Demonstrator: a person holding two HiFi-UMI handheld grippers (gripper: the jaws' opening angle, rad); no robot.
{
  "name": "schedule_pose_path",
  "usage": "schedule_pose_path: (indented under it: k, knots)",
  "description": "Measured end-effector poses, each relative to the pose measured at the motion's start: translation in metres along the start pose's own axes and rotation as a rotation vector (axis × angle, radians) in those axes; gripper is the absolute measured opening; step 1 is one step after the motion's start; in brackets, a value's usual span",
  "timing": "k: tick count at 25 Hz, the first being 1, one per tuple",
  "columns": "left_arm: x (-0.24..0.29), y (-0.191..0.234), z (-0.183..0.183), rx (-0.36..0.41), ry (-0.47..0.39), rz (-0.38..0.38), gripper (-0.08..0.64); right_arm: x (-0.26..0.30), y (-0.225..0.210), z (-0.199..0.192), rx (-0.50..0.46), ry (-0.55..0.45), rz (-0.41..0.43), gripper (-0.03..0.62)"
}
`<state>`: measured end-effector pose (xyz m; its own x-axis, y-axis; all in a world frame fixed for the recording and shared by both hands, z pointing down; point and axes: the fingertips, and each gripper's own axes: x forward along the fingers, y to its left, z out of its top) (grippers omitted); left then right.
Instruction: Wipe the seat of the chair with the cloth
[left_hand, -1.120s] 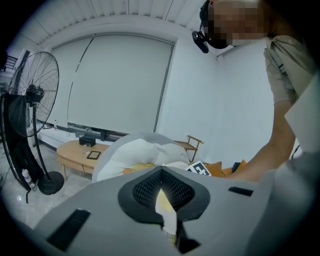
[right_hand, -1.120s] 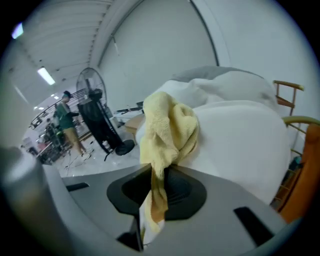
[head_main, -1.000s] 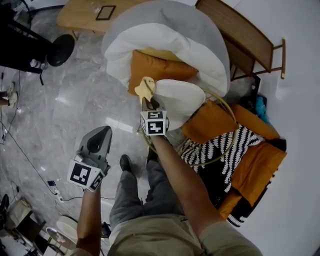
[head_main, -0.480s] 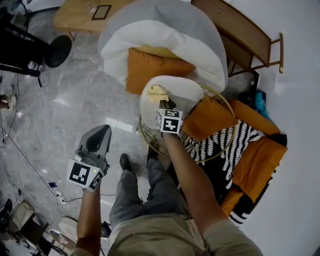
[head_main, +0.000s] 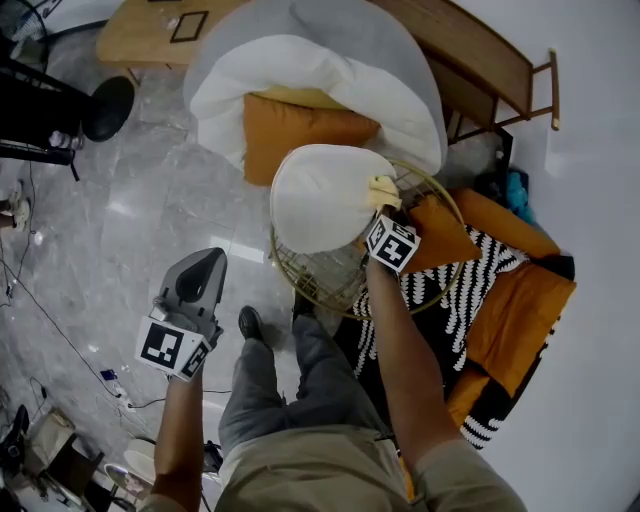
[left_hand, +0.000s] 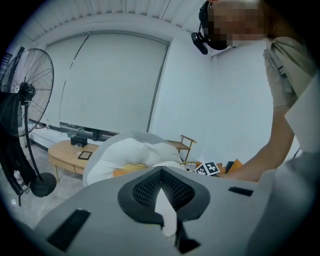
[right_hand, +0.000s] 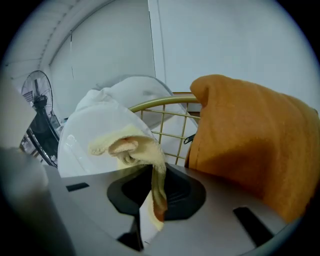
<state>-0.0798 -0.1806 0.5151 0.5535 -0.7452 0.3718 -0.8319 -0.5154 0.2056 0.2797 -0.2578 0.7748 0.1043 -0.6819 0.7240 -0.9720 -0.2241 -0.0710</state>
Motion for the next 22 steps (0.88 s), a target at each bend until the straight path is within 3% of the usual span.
schedule_pose_path:
  k: [8,13,16,20,22]
  knots:
    - [-0.009,0.002,-0.002,-0.002,-0.001,0.017,0.014,0.004,0.007,-0.001,0.019,0.014,0.002,0.061]
    - [-0.019,0.007,-0.008,-0.009,0.0,0.036,0.014,0.01,0.037,-0.016,0.035,0.053,0.038,0.061]
    - [-0.024,0.012,-0.013,-0.014,-0.004,0.048,0.014,0.015,0.094,-0.032,-0.019,0.087,0.154,0.063]
    - [-0.03,0.016,-0.025,-0.027,0.001,0.063,0.015,0.003,0.207,-0.061,-0.193,0.121,0.436,0.063]
    - [-0.033,0.016,-0.03,-0.032,0.004,0.068,0.015,-0.011,0.248,-0.072,-0.282,0.123,0.537,0.063]
